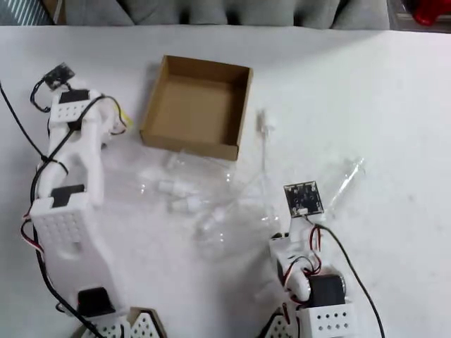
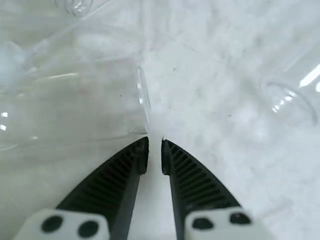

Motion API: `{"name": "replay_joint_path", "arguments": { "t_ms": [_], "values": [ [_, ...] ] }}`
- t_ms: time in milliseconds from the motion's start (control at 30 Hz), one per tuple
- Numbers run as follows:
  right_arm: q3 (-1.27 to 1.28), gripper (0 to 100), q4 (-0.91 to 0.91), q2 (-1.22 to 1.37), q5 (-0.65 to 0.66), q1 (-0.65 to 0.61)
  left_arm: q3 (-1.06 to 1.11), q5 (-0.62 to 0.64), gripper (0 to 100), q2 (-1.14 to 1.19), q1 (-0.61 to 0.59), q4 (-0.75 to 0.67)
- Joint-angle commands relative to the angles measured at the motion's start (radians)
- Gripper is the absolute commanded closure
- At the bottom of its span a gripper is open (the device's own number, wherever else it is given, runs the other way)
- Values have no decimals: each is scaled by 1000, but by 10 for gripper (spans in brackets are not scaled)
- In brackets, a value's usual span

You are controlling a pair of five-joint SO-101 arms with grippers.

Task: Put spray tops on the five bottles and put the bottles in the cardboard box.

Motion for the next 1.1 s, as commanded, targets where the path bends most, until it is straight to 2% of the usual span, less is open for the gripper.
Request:
{"name": "replay_joint_path", "arguments": {
  "t_ms": [0, 133, 367, 667, 867, 933, 1000, 1067],
  "values": [
    [9, 978, 5, -8, 11, 15, -71, -60, 988, -5, 7, 15],
    [9, 978, 5, -8, 11, 15, -68, -60, 938, -10, 15, 20],
    [9, 978, 5, -8, 11, 19, -149, -57, 975, -10, 16, 147],
    [-35, 974, -44, -12, 11, 154, -166, -61, 976, -10, 15, 178],
    [-94, 974, -203, -12, 12, 311, -164, -63, 977, -10, 16, 180],
    [-92, 974, -308, -12, 80, 354, -163, -64, 977, -8, 16, 195],
    [-95, 974, -386, -8, 184, 358, -163, -81, 977, -10, 16, 209],
    [-112, 974, -429, -8, 183, 314, -163, -160, 977, -12, 16, 216]
  ]
}}
